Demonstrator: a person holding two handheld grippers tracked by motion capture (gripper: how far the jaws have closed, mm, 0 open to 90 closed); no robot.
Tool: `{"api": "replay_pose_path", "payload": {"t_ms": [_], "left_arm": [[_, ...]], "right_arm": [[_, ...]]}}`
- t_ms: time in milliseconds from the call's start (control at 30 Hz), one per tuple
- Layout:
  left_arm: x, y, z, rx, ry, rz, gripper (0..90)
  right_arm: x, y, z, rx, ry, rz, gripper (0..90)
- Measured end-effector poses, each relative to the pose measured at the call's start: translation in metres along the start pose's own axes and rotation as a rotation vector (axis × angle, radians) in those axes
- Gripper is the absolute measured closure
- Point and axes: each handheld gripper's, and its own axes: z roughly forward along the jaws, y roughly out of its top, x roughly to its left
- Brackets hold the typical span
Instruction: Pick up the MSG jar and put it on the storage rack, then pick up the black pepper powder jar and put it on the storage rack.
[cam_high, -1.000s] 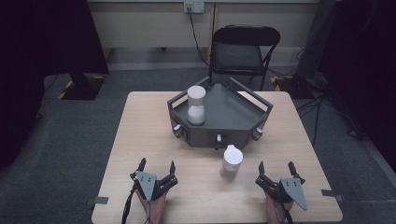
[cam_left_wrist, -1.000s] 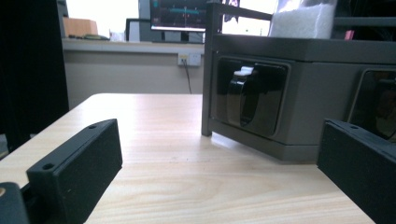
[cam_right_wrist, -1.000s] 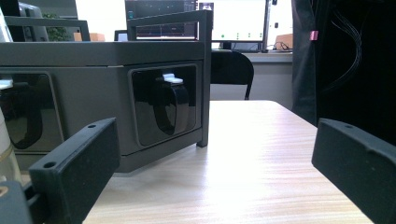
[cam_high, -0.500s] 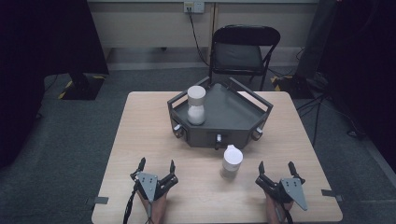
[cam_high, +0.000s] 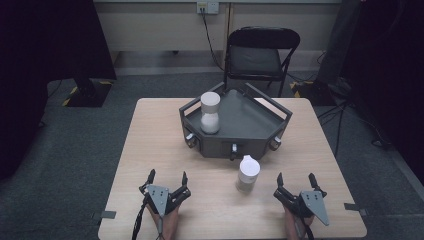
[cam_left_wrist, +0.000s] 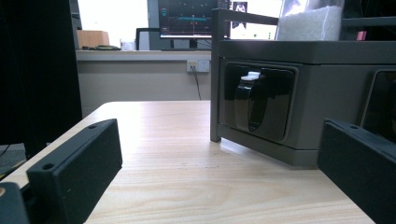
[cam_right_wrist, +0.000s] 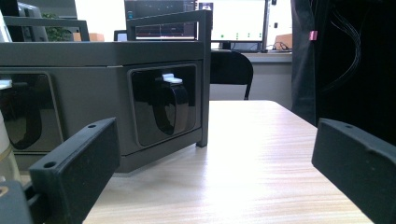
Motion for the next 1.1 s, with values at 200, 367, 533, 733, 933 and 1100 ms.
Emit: {"api": "replay_pose_path", "payload": {"t_ms": [200, 367, 533, 733, 933, 1100], "left_arm": [[0.0000, 0.0001, 0.0000, 0.000, 0.000, 0.000, 0.0], [0.0000, 0.0000, 0.0000, 0.000, 0.000, 0.000, 0.0], [0.0000, 0.0000, 0.0000, 0.000, 0.000, 0.000, 0.0], [0.0000, 0.0000, 0.0000, 0.000, 0.000, 0.000, 0.0], [0.0000, 0.0001, 0.0000, 0.000, 0.000, 0.000, 0.0], [-0.0001, 0.0002, 0.0001, 0.001, 0.000, 0.000, 0.0]], "right_arm": [[0.0000, 0.0000, 0.0000, 0.000, 0.000, 0.000, 0.1], [0.0001, 0.0000, 0.0000, 0.000, 0.000, 0.000, 0.1], [0.0005, 0.0000, 0.0000, 0.000, -0.003, 0.000, 0.0], [0.0011, 0.0000, 0.0000, 0.000, -0.006, 0.000, 0.0], [0.0003, 0.0003, 0.0003, 0.001, -0.001, -0.001, 0.0], [-0.0011, 0.0025, 0.0015, 0.013, 0.014, -0.013, 0.0]]}}
